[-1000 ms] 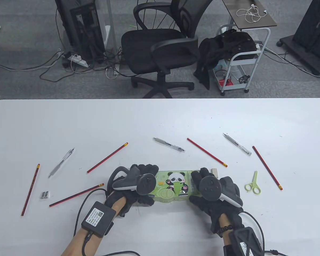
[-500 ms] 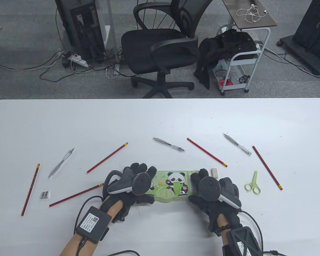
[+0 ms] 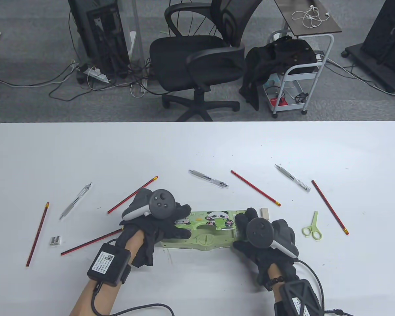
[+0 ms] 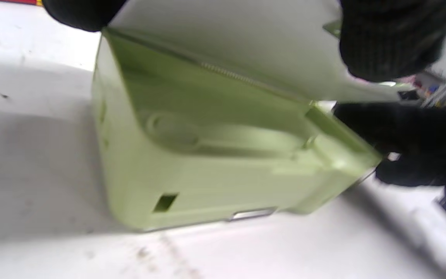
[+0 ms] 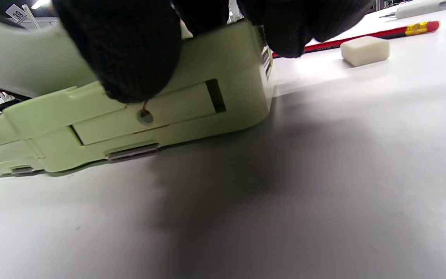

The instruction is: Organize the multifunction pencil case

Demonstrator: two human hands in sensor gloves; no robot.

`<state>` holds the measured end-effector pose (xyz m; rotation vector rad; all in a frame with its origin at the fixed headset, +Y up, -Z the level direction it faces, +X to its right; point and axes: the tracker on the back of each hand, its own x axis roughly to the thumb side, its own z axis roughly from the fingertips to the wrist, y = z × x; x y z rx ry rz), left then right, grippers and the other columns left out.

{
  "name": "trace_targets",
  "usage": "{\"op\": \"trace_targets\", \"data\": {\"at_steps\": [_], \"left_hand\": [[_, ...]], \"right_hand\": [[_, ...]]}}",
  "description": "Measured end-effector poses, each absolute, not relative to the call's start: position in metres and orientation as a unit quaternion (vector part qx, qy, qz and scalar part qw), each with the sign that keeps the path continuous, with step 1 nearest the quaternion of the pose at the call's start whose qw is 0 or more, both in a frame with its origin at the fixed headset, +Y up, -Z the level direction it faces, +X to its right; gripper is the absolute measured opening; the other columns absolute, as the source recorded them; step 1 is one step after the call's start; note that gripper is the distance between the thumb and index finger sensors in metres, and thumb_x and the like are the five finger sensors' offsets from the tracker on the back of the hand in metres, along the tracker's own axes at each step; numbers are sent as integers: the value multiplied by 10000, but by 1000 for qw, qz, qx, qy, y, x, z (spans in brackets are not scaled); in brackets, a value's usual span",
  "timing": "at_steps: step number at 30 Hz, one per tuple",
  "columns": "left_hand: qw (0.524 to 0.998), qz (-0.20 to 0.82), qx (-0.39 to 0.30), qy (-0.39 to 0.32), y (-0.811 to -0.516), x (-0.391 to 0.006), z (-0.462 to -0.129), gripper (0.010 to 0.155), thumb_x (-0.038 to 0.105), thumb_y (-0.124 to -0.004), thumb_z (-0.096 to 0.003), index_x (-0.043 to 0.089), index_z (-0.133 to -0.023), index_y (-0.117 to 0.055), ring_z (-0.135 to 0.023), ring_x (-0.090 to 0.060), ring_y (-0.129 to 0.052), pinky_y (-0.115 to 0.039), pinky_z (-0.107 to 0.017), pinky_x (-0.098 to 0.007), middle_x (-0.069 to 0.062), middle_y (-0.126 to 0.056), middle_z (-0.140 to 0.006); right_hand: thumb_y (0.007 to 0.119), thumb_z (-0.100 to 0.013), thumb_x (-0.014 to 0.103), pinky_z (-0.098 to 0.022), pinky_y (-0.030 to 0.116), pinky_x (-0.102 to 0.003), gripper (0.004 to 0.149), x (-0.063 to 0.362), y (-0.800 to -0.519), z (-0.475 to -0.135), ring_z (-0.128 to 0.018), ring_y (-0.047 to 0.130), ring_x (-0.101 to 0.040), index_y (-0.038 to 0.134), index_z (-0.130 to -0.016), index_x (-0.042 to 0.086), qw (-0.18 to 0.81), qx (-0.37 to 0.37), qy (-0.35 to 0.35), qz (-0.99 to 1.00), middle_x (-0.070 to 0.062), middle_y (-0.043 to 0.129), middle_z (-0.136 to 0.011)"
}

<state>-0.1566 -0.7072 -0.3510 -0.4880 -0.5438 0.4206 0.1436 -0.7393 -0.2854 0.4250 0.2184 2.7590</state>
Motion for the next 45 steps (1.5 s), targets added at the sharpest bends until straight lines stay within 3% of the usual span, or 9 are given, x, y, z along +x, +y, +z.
{"op": "trace_targets", "data": {"at_steps": [5, 11, 20, 28, 45], "left_hand": [[922, 253, -205, -209, -692, -174, -368, 773, 666, -707, -459, 157, -1037, -768, -1019, -519, -779, -634, -688, -698, -185, -825, -1107], [966, 219, -115, -72, -690, -180, -386, 696, 570, -695, -509, 139, -1055, -723, -985, -516, -806, -648, -670, -694, -193, -839, -1079], [976, 81, -192, 63, -713, -168, -406, 854, 541, -732, -514, 53, -1153, -444, -1017, -532, -731, -615, -686, -698, -252, -682, -1150], [974, 40, -212, 69, -719, -159, -413, 891, 514, -811, -489, 61, -1160, -438, -1039, -537, -702, -591, -695, -715, -252, -654, -1167], [966, 12, -248, 71, -730, -156, -418, 906, 536, -833, -464, 82, -1157, -469, -1047, -528, -702, -582, -698, -723, -236, -672, -1165]], "right_hand": [[845, -472, 388, -708, 587, -593, 791, 145, -739, -286, -982, 597, -524, 478, -1091, 61, 174, 151, 89, 969, -353, 331, -1090], [836, -479, 389, -711, 579, -595, 789, 145, -739, -286, -984, 589, -525, 467, -1095, 60, 170, 153, 94, 969, -351, 321, -1093], [817, -492, 392, -709, 573, -601, 781, 144, -738, -286, -984, 580, -535, 463, -1097, 49, 177, 153, 101, 967, -360, 313, -1090], [809, -500, 394, -708, 570, -605, 775, 144, -738, -287, -983, 577, -540, 463, -1098, 43, 178, 150, 106, 967, -365, 309, -1090], [813, -498, 392, -707, 574, -605, 774, 142, -737, -287, -981, 582, -541, 471, -1096, 40, 178, 147, 104, 967, -367, 314, -1090]]}}
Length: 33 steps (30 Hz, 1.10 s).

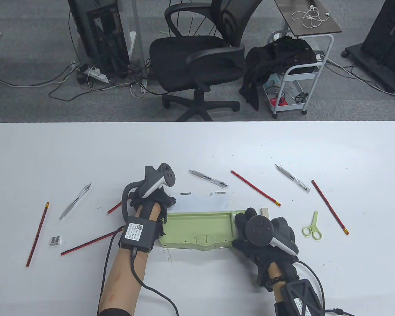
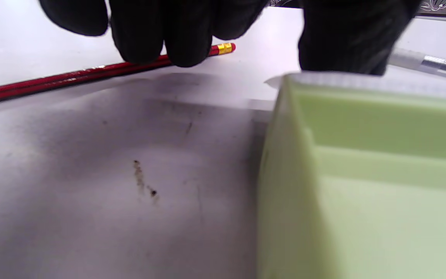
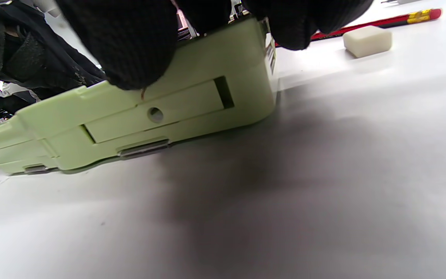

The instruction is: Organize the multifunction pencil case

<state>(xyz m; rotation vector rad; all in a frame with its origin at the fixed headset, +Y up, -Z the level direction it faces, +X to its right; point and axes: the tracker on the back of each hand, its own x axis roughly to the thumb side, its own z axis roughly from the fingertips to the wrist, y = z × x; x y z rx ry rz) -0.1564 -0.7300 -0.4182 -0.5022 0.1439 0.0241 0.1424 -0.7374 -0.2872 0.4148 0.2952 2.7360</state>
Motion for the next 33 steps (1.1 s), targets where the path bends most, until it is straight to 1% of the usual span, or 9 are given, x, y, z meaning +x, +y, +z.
{"op": "trace_targets", "data": {"at_steps": [6, 9, 12, 15, 17, 19, 22, 27, 33], "left_hand": [[968, 15, -243, 63, -726, -158, -417, 898, 533, -819, -471, 81, -1158, -460, -1047, -532, -694, -579, -701, -720, -237, -660, -1169], [972, 20, -227, 55, -717, -161, -412, 904, 531, -815, -470, 76, -1159, -447, -1050, -535, -682, -575, -701, -719, -245, -645, -1173], [978, 30, -205, 29, -705, -166, -403, 895, 529, -799, -476, 75, -1160, -440, -1053, -542, -665, -572, -699, -719, -250, -628, -1178], [982, 57, -181, -23, -692, -171, -385, 888, 520, -787, -482, 83, -1164, -421, -1065, -562, -616, -543, -704, -730, -266, -580, -1192], [978, 77, -178, -79, -691, -174, -367, 894, 525, -771, -485, 97, -1171, -389, -1076, -593, -543, -506, -708, -744, -291, -498, -1210], [973, 85, -175, -122, -693, -177, -349, 923, 540, -761, -480, 106, -1177, -339, -1085, -614, -457, -462, -710, -756, -307, -403, -1223], [969, 91, -171, -155, -699, -184, -325, 969, 576, -737, -468, 98, -1179, -283, -1087, -628, -397, -432, -714, -760, -320, -331, -1227], [964, 131, -168, -160, -714, -200, -303, 1009, 598, -722, -461, 78, -1175, -234, -1088, -630, -376, -423, -715, -755, -325, -296, -1227], [956, 154, -184, -167, -737, -206, -296, 1017, 600, -723, -454, 68, -1169, -233, -1088, -620, -391, -432, -715, -747, -309, -304, -1227]], "right_hand": [[813, -498, 393, -706, 574, -606, 774, 142, -737, -287, -982, 583, -539, 472, -1096, 40, 176, 147, 105, 968, -364, 318, -1090], [812, -498, 394, -707, 574, -606, 773, 142, -737, -287, -981, 584, -540, 471, -1096, 43, 176, 147, 104, 968, -363, 319, -1091], [813, -497, 395, -707, 574, -607, 774, 142, -737, -287, -983, 582, -540, 471, -1096, 43, 174, 147, 104, 968, -365, 314, -1092], [812, -498, 395, -707, 574, -607, 774, 142, -737, -287, -981, 583, -542, 470, -1097, 43, 174, 147, 104, 968, -364, 321, -1090], [811, -497, 396, -707, 574, -608, 774, 142, -736, -287, -981, 582, -542, 471, -1097, 43, 172, 148, 104, 968, -363, 311, -1094], [811, -498, 396, -707, 573, -608, 773, 141, -736, -287, -982, 583, -541, 471, -1097, 43, 169, 148, 104, 969, -364, 329, -1088], [808, -498, 396, -707, 574, -607, 773, 141, -736, -287, -981, 583, -541, 469, -1097, 43, 167, 148, 103, 969, -364, 318, -1091], [806, -497, 399, -706, 576, -607, 774, 141, -736, -286, -981, 585, -541, 468, -1097, 45, 167, 148, 101, 970, -362, 319, -1091], [816, -488, 403, -701, 601, -598, 778, 141, -736, -285, -973, 611, -535, 483, -1091, 42, 166, 146, 91, 971, -368, 343, -1085]]}}
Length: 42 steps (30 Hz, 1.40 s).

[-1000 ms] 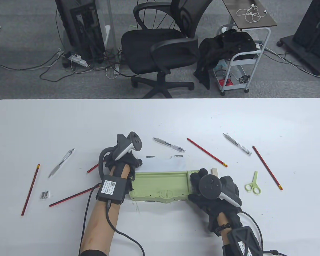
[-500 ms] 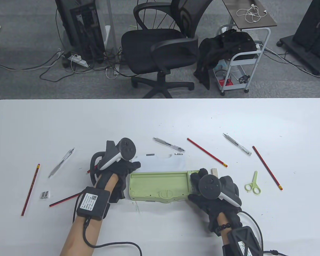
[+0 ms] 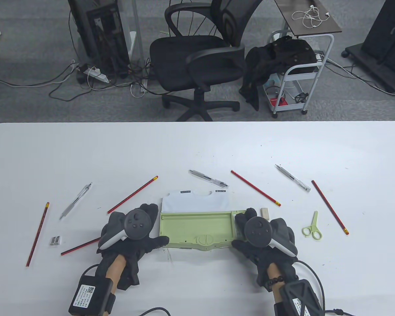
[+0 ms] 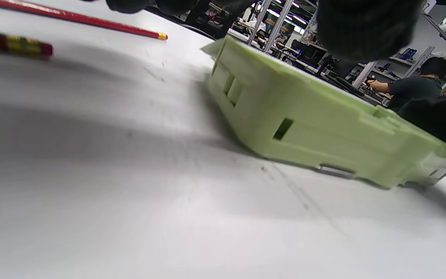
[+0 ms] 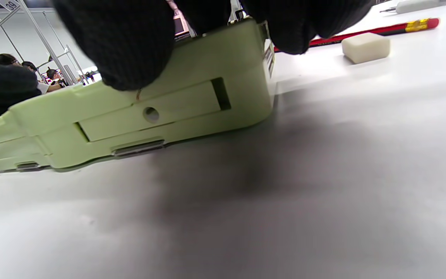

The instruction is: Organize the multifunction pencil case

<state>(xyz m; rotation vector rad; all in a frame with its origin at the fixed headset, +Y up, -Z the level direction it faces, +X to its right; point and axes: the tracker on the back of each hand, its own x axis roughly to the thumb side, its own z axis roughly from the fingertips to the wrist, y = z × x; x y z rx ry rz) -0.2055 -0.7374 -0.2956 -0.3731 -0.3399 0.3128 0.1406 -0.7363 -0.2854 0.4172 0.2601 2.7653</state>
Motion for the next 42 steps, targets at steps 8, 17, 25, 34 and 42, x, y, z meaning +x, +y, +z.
{"op": "trace_targets", "data": {"at_steps": [8, 17, 25, 34, 42], "left_hand": [[958, 147, -175, -176, -752, -203, -299, 974, 588, -713, -445, 82, -1163, -293, -1093, -582, -468, -468, -714, -737, -244, -388, -1236], [960, 126, -168, -184, -752, -199, -304, 960, 580, -706, -450, 107, -1168, -282, -1110, -563, -469, -462, -719, -745, -218, -386, -1248], [962, 115, -166, -185, -751, -196, -304, 961, 598, -703, -442, 104, -1171, -320, -1115, -550, -493, -477, -717, -746, -228, -418, -1245], [964, 126, -158, -174, -753, -194, -303, 947, 600, -702, -456, 91, -1170, -343, -1100, -545, -540, -511, -706, -737, -243, -457, -1233], [966, 112, -161, -171, -751, -193, -303, 945, 600, -695, -460, 90, -1171, -340, -1098, -545, -547, -513, -706, -735, -242, -461, -1233]], "right_hand": [[827, -478, 415, -692, 634, -587, 777, 140, -737, -285, -958, 651, -529, 512, -1080, 38, 170, 145, 77, 972, -374, 366, -1080], [829, -469, 423, -686, 657, -576, 779, 138, -736, -284, -944, 683, -526, 530, -1073, 32, 160, 144, 65, 974, -381, 398, -1071], [808, -485, 422, -690, 630, -596, 785, 138, -737, -283, -953, 652, -539, 493, -1086, 28, 157, 146, 78, 974, -385, 360, -1076], [750, -511, 436, -671, 529, -732, 792, 148, -712, -283, -961, 501, -668, 450, -1111, 15, 155, 130, 81, 976, -364, 360, -1108], [778, -504, 397, -650, 687, -647, 685, 195, -663, -320, -885, 740, -555, 602, -1057, 33, 33, 42, 32, 998, -301, 629, -1043]]}}
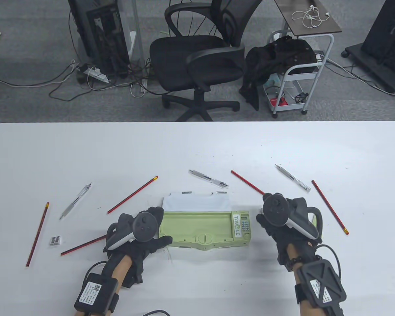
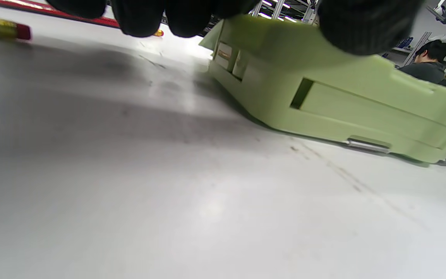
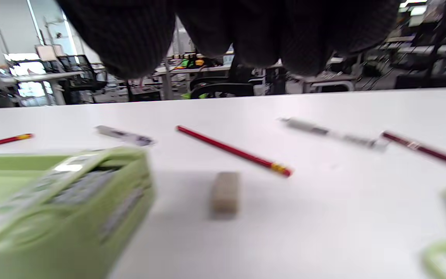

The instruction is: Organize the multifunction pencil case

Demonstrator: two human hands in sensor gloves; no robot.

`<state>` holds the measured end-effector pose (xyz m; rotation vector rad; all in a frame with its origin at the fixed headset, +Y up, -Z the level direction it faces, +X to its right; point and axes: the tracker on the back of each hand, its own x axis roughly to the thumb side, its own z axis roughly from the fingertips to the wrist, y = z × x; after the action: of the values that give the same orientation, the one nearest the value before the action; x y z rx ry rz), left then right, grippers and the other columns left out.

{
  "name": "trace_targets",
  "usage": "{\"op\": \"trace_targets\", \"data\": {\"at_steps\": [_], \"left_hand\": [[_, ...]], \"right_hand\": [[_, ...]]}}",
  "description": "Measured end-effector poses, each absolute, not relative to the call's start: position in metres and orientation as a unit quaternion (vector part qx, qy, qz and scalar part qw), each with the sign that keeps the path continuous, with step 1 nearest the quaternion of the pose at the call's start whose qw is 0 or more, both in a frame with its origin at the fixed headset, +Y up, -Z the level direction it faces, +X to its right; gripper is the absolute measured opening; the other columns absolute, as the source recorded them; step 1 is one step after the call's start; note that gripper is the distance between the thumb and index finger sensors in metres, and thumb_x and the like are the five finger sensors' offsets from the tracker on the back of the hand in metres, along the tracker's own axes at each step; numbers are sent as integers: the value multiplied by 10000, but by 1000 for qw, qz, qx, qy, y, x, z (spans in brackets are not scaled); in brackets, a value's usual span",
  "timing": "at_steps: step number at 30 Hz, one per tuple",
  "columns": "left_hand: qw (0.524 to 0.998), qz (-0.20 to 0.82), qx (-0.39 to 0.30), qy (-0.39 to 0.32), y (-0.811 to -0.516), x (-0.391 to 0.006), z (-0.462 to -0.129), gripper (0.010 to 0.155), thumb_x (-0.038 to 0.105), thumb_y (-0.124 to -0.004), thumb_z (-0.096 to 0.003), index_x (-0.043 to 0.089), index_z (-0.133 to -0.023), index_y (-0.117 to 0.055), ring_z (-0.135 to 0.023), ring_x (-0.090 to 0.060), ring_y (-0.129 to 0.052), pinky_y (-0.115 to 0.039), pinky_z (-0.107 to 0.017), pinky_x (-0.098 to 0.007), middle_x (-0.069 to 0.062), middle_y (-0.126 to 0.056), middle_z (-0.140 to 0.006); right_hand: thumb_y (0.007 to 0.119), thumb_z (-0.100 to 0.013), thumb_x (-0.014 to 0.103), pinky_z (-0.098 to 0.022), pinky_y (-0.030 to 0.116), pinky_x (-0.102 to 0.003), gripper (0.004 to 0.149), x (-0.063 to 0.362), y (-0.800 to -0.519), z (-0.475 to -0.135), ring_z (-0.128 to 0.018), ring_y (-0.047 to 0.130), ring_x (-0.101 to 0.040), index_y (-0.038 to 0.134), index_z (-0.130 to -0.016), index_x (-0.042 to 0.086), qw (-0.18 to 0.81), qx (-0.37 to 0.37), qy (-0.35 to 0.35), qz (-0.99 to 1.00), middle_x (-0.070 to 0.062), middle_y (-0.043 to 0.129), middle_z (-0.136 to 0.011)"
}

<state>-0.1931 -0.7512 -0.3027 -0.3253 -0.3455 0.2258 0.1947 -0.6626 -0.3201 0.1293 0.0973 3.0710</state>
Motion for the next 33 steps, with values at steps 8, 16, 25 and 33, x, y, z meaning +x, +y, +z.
{"op": "trace_targets", "data": {"at_steps": [8, 16, 25, 33], "left_hand": [[966, 105, -164, -169, -751, -192, -302, 944, 602, -689, -461, 92, -1171, -333, -1098, -545, -546, -514, -708, -732, -243, -458, -1233], [967, 100, -161, -170, -751, -191, -302, 942, 604, -682, -462, 91, -1170, -330, -1096, -544, -547, -515, -705, -734, -243, -460, -1232], [967, 98, -161, -169, -750, -191, -301, 943, 604, -681, -462, 91, -1171, -328, -1097, -548, -544, -515, -703, -737, -243, -457, -1233], [968, 95, -162, -167, -750, -191, -301, 942, 605, -678, -461, 93, -1170, -328, -1096, -544, -549, -517, -703, -736, -240, -456, -1233]], "right_hand": [[818, -490, 381, -639, 721, -615, 570, 235, -668, -378, -846, 802, -502, 721, -992, 128, -44, -43, 31, 998, -240, 714, -1003], [834, -480, 378, -662, 721, -586, 539, 244, -698, -435, -854, 803, -472, 759, -959, 144, -111, -68, 57, 990, -209, 715, -1004], [833, -473, 380, -659, 729, -577, 524, 263, -731, -461, -843, 817, -461, 782, -939, 145, -156, -97, 91, 979, -201, 731, -993], [836, -462, 360, -650, 737, -577, 489, 264, -745, -475, -828, 833, -451, 813, -904, 153, -168, -88, 90, 978, -184, 755, -977]]}}
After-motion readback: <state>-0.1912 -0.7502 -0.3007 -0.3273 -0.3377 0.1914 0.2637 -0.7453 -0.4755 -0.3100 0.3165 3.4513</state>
